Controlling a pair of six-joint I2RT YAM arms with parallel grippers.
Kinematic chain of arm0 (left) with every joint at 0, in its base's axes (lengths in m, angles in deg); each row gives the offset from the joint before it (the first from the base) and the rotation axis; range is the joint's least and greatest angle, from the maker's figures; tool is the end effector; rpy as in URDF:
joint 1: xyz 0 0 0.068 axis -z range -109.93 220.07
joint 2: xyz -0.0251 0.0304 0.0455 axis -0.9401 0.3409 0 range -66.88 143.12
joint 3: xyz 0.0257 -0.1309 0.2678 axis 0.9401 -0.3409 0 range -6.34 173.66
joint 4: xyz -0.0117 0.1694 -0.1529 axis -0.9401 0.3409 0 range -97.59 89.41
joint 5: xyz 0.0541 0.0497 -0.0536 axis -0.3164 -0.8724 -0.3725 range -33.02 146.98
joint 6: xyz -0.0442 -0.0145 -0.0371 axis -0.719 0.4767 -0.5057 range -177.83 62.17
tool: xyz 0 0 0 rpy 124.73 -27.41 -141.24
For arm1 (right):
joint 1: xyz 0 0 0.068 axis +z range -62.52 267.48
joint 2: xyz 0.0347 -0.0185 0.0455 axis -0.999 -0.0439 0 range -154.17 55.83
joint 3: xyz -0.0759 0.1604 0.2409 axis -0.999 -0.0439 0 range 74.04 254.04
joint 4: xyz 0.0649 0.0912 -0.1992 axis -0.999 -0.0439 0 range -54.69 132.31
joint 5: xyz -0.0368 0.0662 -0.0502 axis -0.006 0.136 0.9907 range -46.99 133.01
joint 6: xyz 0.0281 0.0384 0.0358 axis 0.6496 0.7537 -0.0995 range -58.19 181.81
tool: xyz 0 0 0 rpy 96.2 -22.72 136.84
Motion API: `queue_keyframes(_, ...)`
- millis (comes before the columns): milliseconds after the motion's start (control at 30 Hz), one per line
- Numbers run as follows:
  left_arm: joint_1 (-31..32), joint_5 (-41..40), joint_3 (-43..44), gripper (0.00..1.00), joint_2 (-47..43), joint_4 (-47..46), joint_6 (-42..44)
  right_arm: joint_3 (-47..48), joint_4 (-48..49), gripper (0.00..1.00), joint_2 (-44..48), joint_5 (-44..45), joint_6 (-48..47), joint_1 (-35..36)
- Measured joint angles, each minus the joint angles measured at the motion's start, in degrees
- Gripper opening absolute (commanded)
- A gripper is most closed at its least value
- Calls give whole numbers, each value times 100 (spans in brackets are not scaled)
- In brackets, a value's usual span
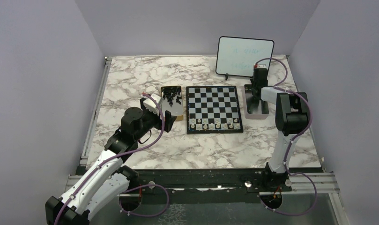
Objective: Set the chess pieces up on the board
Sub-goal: Pick up the chess piece from the storage box.
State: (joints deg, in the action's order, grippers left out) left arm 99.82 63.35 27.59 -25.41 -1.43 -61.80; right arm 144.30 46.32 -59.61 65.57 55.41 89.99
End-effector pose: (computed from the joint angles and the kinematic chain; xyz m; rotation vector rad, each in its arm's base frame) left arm 0.1118 -0.0694 0.3106 0.4883 1.7729 -0.5164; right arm 0.4216 0.0017 0.1949 0.0287 2.2689 -0.4855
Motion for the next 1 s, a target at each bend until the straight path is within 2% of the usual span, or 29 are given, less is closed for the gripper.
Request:
queue_keyframes(267,0,13,-4,89,7,-4,9,109,-675,6,227,-164,345,0)
queue_keyframes(600,0,28,-127,86,136,-87,142,223,-1978,5,1226,-581,955,-2)
queue_keyframes(733,0,212,-179,82,144,-162,389,243,-2424,5,1744,-1054,1193,-2)
queue_keyframes(1000,0,1080,-155,82,256,-522,918,76,-2601,5,2667,-2651,1541,57)
